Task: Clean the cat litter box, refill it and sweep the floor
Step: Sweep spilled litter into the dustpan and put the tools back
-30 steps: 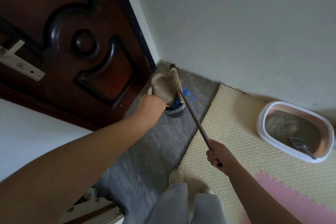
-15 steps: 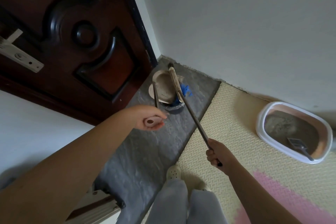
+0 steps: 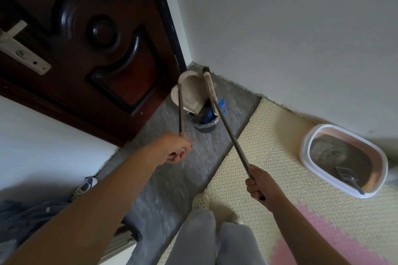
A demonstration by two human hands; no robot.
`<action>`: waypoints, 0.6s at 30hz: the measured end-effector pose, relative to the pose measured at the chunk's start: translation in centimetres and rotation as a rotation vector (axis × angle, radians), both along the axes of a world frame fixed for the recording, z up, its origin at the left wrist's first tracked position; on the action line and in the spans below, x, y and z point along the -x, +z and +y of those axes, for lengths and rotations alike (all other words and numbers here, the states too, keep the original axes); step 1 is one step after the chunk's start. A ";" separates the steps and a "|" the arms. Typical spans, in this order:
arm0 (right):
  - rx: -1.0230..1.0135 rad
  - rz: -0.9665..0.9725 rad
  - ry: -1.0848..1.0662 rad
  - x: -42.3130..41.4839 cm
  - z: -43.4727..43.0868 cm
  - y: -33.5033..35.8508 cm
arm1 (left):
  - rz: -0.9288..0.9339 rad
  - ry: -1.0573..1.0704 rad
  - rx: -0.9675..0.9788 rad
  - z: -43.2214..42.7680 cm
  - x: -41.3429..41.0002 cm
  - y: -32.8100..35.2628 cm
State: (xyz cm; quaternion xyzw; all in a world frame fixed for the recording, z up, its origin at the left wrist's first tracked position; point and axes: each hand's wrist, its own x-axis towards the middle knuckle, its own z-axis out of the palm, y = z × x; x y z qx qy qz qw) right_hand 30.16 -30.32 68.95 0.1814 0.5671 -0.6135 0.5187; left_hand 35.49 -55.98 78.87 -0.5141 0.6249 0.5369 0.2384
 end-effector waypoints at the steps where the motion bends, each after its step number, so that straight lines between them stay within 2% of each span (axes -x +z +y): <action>1: 0.003 0.006 0.000 0.0 0.1 0.1 | 0.001 -0.024 0.034 0.0 -0.3 0.2; 9: 0.017 -0.018 -0.040 -0.3 0.2 0.5 | 0.084 -0.214 0.208 -0.6 -4.0 0.6; 18: 0.013 -0.040 -0.082 -1.4 0.5 0.2 | 0.096 -0.290 0.210 0.5 -6.1 -0.8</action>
